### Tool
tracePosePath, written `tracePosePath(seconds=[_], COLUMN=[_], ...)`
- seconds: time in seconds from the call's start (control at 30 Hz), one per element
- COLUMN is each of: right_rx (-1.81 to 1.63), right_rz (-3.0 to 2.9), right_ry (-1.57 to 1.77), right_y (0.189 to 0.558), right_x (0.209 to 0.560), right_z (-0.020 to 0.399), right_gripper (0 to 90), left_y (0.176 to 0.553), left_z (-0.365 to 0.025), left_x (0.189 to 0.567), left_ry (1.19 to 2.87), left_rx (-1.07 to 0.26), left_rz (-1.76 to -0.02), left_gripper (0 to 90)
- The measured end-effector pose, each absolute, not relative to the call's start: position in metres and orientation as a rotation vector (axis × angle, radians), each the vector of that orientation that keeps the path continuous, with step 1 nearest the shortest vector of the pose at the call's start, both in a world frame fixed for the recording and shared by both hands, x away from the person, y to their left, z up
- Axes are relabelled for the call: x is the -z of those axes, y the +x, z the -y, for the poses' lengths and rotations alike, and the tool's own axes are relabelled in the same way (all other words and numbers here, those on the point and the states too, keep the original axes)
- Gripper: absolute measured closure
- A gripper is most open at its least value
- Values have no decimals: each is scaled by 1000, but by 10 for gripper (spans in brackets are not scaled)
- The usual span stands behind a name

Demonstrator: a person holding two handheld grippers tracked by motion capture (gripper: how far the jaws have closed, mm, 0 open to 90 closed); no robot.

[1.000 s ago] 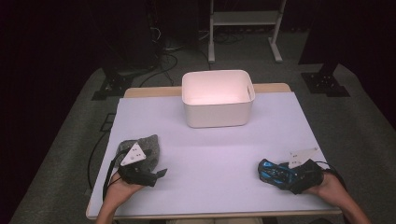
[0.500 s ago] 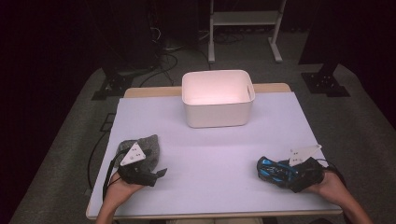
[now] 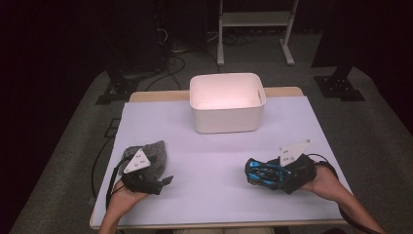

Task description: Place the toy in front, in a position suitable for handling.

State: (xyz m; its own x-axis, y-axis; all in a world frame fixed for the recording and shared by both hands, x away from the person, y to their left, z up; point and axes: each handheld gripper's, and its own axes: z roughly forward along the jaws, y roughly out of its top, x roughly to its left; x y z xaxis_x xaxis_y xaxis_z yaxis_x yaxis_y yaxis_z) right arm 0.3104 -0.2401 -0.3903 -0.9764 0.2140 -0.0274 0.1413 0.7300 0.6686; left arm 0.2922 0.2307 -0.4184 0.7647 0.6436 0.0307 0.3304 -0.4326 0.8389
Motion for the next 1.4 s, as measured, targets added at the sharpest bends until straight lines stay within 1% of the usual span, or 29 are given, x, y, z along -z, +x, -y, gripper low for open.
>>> tracePosePath(seconds=[0.13,0.17,0.33,0.4,0.67,1.17,1.4], right_rx=[-1110,-1114,-1128,-1142,-1120,-1035,-1052], right_rz=[-2842,-2849,-2871,-2895,-2959,-3038,-2987], right_ry=[228,202,170,155,121,102,65], right_y=[317,321,329,335,346,348,343], right_x=[387,386,389,394,413,445,450], right_z=[215,203,183,168,138,122,125], right_gripper=[250,250,250,250,250,249,246], left_y=[292,292,292,292,293,293,294], left_z=[-232,-232,-233,-233,-235,-240,-243], left_x=[419,419,418,418,419,416,413], left_ry=[2054,2055,2054,2052,2051,2040,2036], left_rx=[-436,-436,-436,-434,-429,-434,-446], left_rz=[-730,-729,-726,-727,-730,-735,-734], left_gripper=[67,67,67,67,67,67,69])
